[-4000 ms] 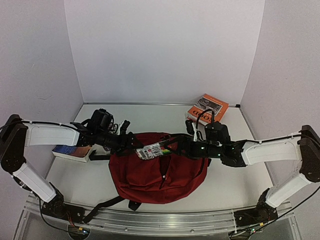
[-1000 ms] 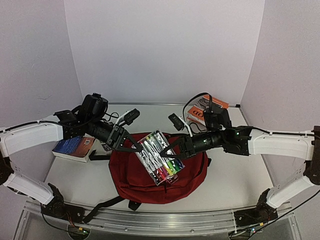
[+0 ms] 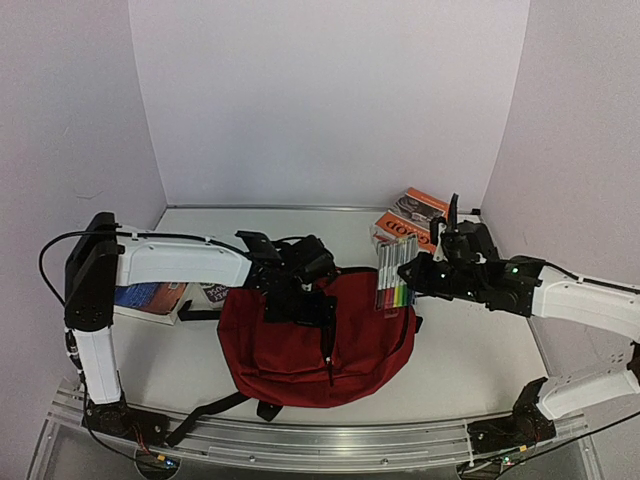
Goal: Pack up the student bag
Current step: Place the stationery in the student bag.
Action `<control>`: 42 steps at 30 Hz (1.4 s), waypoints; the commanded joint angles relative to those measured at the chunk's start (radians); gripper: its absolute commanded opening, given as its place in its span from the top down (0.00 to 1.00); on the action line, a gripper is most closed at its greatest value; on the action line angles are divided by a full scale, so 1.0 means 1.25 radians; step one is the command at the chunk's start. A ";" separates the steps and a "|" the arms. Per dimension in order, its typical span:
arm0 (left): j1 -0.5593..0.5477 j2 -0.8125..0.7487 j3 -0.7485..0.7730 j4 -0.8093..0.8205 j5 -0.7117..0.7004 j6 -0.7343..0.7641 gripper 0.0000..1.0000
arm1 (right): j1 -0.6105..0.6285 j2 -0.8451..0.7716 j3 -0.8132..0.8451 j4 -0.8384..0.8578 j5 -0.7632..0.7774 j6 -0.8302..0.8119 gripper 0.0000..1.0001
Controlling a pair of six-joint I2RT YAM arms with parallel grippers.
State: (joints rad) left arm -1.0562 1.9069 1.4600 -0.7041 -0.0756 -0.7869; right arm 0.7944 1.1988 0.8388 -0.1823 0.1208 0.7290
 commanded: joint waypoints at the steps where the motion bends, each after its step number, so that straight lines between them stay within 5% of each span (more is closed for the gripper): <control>1: -0.015 0.071 0.102 -0.118 -0.077 -0.011 0.00 | 0.004 -0.027 -0.007 0.010 0.036 0.008 1.00; 17: -0.069 0.235 0.293 -0.364 -0.252 -0.036 0.02 | 0.004 -0.012 -0.023 0.011 0.036 0.020 1.00; 28: -0.071 0.203 0.275 -0.386 -0.332 -0.087 0.61 | 0.004 -0.023 -0.038 0.011 -0.006 0.037 1.00; 35: -0.072 0.132 0.208 -0.300 -0.340 -0.077 0.97 | 0.004 -0.020 -0.048 0.051 -0.182 0.036 1.00; 42: -0.072 0.042 0.116 -0.171 -0.343 -0.058 1.00 | 0.004 -0.003 -0.066 0.181 -0.375 0.082 1.00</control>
State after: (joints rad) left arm -1.1473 2.0729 1.6502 -1.0196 -0.4543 -0.8848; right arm 0.7944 1.1908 0.7597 -0.1214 -0.1643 0.7874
